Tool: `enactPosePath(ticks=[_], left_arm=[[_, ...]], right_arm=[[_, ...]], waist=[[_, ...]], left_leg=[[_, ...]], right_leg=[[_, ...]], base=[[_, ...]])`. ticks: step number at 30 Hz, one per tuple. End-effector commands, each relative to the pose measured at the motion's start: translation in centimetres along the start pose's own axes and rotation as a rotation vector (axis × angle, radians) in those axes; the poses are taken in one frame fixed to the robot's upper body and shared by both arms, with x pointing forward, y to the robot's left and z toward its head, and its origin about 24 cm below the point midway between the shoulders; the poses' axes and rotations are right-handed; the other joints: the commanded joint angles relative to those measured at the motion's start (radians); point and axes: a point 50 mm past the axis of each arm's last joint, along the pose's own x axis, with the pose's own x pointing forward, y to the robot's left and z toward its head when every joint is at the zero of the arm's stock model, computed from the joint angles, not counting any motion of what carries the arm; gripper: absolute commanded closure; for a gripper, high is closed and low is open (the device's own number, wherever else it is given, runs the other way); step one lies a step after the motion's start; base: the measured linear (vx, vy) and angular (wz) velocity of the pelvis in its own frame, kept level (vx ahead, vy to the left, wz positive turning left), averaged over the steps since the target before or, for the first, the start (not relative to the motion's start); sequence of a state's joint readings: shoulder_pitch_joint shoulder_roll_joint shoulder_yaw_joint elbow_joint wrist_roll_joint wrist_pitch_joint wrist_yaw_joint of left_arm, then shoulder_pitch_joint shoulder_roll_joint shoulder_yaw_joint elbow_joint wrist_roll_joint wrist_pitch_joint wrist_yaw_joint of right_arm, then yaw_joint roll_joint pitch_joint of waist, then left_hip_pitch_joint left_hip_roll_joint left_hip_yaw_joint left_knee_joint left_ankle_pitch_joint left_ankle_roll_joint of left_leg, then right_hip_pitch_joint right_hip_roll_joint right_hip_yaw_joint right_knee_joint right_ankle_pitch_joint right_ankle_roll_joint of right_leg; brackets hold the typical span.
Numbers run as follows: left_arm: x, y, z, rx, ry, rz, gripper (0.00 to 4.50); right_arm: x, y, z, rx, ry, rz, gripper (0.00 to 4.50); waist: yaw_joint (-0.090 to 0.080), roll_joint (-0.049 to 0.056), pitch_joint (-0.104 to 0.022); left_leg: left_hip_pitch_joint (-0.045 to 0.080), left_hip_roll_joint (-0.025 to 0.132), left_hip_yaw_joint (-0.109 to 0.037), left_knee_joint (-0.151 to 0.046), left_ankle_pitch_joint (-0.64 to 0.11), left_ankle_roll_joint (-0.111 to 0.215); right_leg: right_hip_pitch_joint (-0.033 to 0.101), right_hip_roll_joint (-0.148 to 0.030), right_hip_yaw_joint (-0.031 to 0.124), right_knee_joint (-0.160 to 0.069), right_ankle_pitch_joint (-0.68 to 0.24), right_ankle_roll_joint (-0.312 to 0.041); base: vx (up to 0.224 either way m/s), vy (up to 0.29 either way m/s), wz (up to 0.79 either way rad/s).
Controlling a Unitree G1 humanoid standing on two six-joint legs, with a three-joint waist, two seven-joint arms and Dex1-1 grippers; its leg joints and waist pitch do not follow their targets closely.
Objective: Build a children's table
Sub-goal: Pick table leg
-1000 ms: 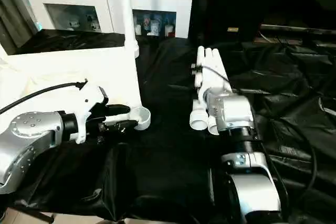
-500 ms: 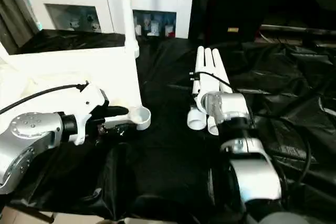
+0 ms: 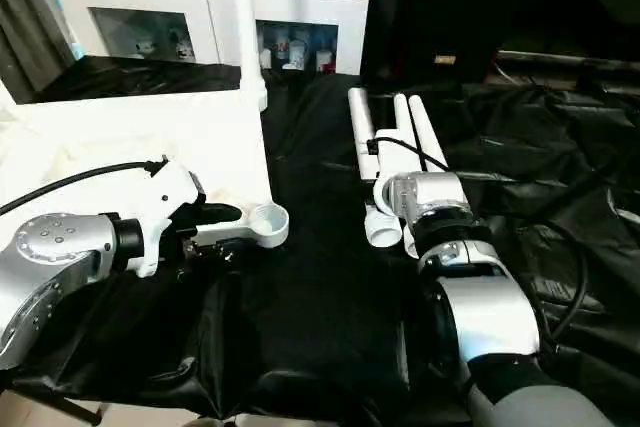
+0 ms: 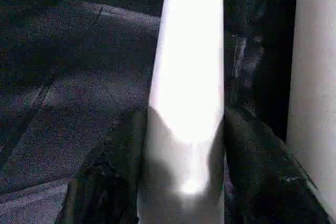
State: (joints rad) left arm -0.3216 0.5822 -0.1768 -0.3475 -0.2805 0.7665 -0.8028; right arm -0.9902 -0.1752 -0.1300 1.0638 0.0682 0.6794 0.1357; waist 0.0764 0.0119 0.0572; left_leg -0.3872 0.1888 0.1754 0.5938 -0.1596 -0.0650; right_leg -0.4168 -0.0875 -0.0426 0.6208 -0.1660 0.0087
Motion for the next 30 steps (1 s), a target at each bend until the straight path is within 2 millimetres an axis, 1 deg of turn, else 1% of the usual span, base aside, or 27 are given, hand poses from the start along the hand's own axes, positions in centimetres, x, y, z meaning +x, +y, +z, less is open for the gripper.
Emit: enactPosePath(ticks=[1,2,4,5,6,8,9,10,11,12,13,14,15,16,17,18,19,20,21,22,24,25,26,27,28,30], left_arm=[[0.0,-0.3,0.4,0.036,0.002,-0.014,1.65],[0.0,-0.3,0.4,0.037,0.003,-0.014,1.65],[0.1,-0.2,0.5,0.040,0.000,-0.011,1.65],[0.2,0.1,0.5,0.046,-0.007,0.007,1.65],[0.2,0.2,0.6,0.046,-0.009,0.012,1.65],[0.3,0.5,0.7,0.034,-0.023,0.035,1.65],[0.4,0.8,1.0,0.008,-0.048,0.044,1.65],[0.5,0.9,1.3,-0.010,-0.067,0.040,1.65],[0.6,1.1,1.7,-0.023,-0.104,0.061,1.65],[0.8,1.3,1.9,-0.032,-0.130,0.078,1.65],[0.9,1.5,2.2,-0.049,-0.152,0.099,1.65],[1.1,1.8,2.5,-0.068,-0.182,0.120,1.65],[1.3,2.1,2.8,-0.082,-0.207,0.149,1.65],[1.4,2.5,3.0,-0.093,-0.227,0.177,1.65],[1.6,2.8,3.2,-0.108,-0.246,0.205,1.65],[1.8,3.1,3.5,-0.139,-0.278,0.226,1.65],[1.9,3.3,3.6,-0.155,-0.290,0.229,1.65],[2.4,3.7,4.1,-0.221,-0.340,0.236,1.65],[2.5,3.8,4.3,-0.236,-0.351,0.233,1.65],[2.8,4.0,4.6,-0.286,-0.381,0.216,1.65],[3.3,4.1,5.6,-0.382,-0.443,0.154,1.65],[3.6,4.3,6.0,-0.427,-0.465,0.133,1.65],[4.1,4.5,6.6,-0.498,-0.496,0.103,1.65],[4.5,4.7,7.2,-0.555,-0.521,0.080,1.65],[4.7,4.7,7.7,-0.592,-0.545,0.051,1.65],[5.1,4.6,8.6,-0.648,-0.588,-0.005,1.65]], right_arm=[[0.0,-0.2,0.2,0.005,-0.005,-0.015,2.57],[0.0,-0.3,0.2,0.010,-0.008,-0.016,2.60],[0.0,-0.3,0.3,0.033,-0.019,-0.014,2.62],[0.0,-0.4,0.6,0.064,-0.038,-0.004,2.62],[0.0,-0.4,0.6,0.071,-0.040,-0.001,2.63],[-0.1,-0.5,0.7,0.083,-0.043,0.005,2.64],[-0.2,-0.6,0.9,0.100,-0.057,0.015,2.64],[-0.3,-0.7,1.0,0.116,-0.069,0.025,2.64],[-0.5,-0.7,1.3,0.141,-0.106,0.049,2.64],[-0.6,-0.7,1.6,0.157,-0.132,0.065,2.64],[-0.7,-0.7,1.8,0.178,-0.164,0.091,2.64],[-0.9,-0.7,2.2,0.210,-0.213,0.131,2.64],[-1.2,-0.6,2.6,0.238,-0.268,0.174,2.64],[-1.5,-0.6,2.8,0.256,-0.316,0.212,2.64],[-1.8,-0.6,3.1,0.273,-0.363,0.250,2.64],[-2.1,-0.7,3.2,0.302,-0.416,0.295,2.64],[-2.3,-0.7,3.2,0.314,-0.436,0.317,2.64],[-3.0,-0.9,3.2,0.354,-0.517,0.399,2.64],[-3.1,-1.0,3.1,0.360,-0.530,0.419,2.64],[-3.7,-0.9,3.0,0.377,-0.569,0.493,2.64],[-5.1,-0.5,2.6,0.395,-0.619,0.679,2.64],[-6.0,-0.2,2.2,0.399,-0.634,0.794,2.65],[-7.0,0.1,1.5,0.396,-0.650,0.905,2.65],[-7.7,0.2,1.1,0.397,-0.664,0.975,2.65],[-8.1,0.4,0.7,0.391,-0.664,1.013,2.65],[-8.7,0.7,0.1,0.376,-0.660,1.077,2.65]], waist=[[0.001,0.002,-0.070],[0.002,0.005,-0.070],[0.001,0.004,-0.069],[0.001,0.008,-0.069],[0.001,0.006,-0.069],[0.001,0.009,-0.069],[0.001,0.007,-0.069],[0.001,0.008,-0.069],[0.003,0.011,-0.070],[0.004,0.010,-0.070],[0.009,0.015,-0.073],[0.010,0.011,-0.073],[0.011,0.011,-0.073],[0.014,0.014,-0.075],[0.014,0.012,-0.077],[0.015,0.010,-0.077],[0.017,0.009,-0.077],[0.014,0.014,-0.075],[0.020,0.018,-0.077],[0.015,0.012,-0.080],[0.019,0.011,-0.081],[0.022,0.011,-0.081],[0.027,0.001,-0.082],[0.029,-0.004,-0.083],[0.034,-0.003,-0.084],[0.035,-0.006,-0.082]], left_leg=[[0.020,0.016,-0.004,-0.067,-0.305,-0.070],[0.021,0.017,-0.005,-0.067,-0.309,-0.072],[0.023,0.016,-0.005,-0.067,-0.336,-0.076],[0.023,0.016,-0.006,-0.067,-0.344,-0.078],[0.023,0.015,-0.006,-0.067,-0.345,-0.077],[0.024,0.015,-0.007,-0.066,-0.353,-0.078],[0.024,0.015,-0.006,-0.066,-0.352,-0.078],[0.022,0.014,-0.006,-0.066,-0.351,-0.078],[0.024,0.013,-0.006,-0.065,-0.348,-0.076],[0.022,0.014,-0.006,-0.065,-0.348,-0.075],[0.022,0.015,-0.008,-0.065,-0.337,-0.074],[0.021,0.014,-0.006,-0.063,-0.330,-0.068],[0.020,0.013,-0.005,-0.064,-0.326,-0.065],[0.020,0.014,-0.006,-0.062,-0.311,-0.058],[0.019,0.014,-0.006,-0.062,-0.294,-0.051],[0.018,0.013,-0.004,-0.063,-0.291,-0.046],[0.018,0.014,-0.004,-0.061,-0.284,-0.040],[0.017,0.010,0.000,-0.062,-0.275,-0.031],[0.022,0.014,-0.002,-0.059,-0.282,-0.031],[0.016,0.012,-0.004,-0.062,-0.268,-0.024],[0.018,0.013,-0.002,-0.058,-0.244,-0.008],[0.018,0.012,-0.001,-0.058,-0.235,0.003],[0.012,0.012,-0.003,-0.058,-0.195,0.030],[0.012,0.013,-0.002,-0.057,-0.192,0.037],[0.014,0.016,-0.003,-0.056,-0.189,0.044],[0.009,0.016,-0.004,-0.058,-0.182,0.041]], right_leg=[[0.040,-0.034,0.025,-0.069,-0.300,-0.165],[0.039,-0.035,0.025,-0.069,-0.305,-0.164],[0.037,-0.034,0.025,-0.071,-0.328,-0.160],[0.036,-0.034,0.025,-0.071,-0.331,-0.158],[0.037,-0.033,0.025,-0.072,-0.332,-0.157],[0.036,-0.033,0.024,-0.072,-0.332,-0.160],[0.037,-0.032,0.024,-0.072,-0.328,-0.160],[0.038,-0.032,0.024,-0.072,-0.324,-0.162],[0.038,-0.032,0.024,-0.071,-0.316,-0.165],[0.039,-0.032,0.024,-0.072,-0.313,-0.164],[0.042,-0.034,0.024,-0.069,-0.294,-0.165],[0.041,-0.032,0.024,-0.069,-0.280,-0.168],[0.043,-0.031,0.024,-0.070,-0.273,-0.167],[0.044,-0.034,0.025,-0.069,-0.256,-0.167],[0.046,-0.031,0.023,-0.068,-0.240,-0.170],[0.047,-0.029,0.023,-0.069,-0.236,-0.169],[0.048,-0.033,0.024,-0.070,-0.233,-0.170],[0.049,-0.026,0.023,-0.074,-0.219,-0.175],[0.046,-0.031,0.024,-0.074,-0.217,-0.178],[0.054,-0.028,0.021,-0.071,-0.196,-0.187],[0.055,-0.028,0.022,-0.069,-0.157,-0.205],[0.057,-0.026,0.022,-0.071,-0.146,-0.209],[0.065,-0.027,0.020,-0.065,-0.112,-0.221],[0.065,-0.029,0.020,-0.067,-0.114,-0.223],[0.062,-0.035,0.019,-0.069,-0.132,-0.230],[0.064,-0.038,0.018,-0.072,-0.166,-0.229]], base=[[0.000,0.000,0.00],[0.000,0.000,0.00],[0.000,0.000,0.00],[0.000,0.000,0.00],[0.000,0.000,0.00],[0.000,0.000,0.00],[0.000,0.000,0.00],[0.000,0.000,0.00],[0.000,0.000,0.00],[0.000,0.000,0.00],[0.000,0.000,0.00],[0.000,0.000,0.00],[0.000,0.000,0.00],[0.000,0.000,0.00],[0.000,0.000,0.00],[0.000,0.000,0.00],[0.000,0.000,0.00],[0.000,0.000,0.00],[0.000,0.000,0.00],[0.000,0.000,0.00],[0.000,0.000,0.00],[0.000,0.000,0.00],[0.000,0.000,0.00],[0.000,0.000,0.00],[0.000,0.000,0.00],[0.000,0.000,0.00]])
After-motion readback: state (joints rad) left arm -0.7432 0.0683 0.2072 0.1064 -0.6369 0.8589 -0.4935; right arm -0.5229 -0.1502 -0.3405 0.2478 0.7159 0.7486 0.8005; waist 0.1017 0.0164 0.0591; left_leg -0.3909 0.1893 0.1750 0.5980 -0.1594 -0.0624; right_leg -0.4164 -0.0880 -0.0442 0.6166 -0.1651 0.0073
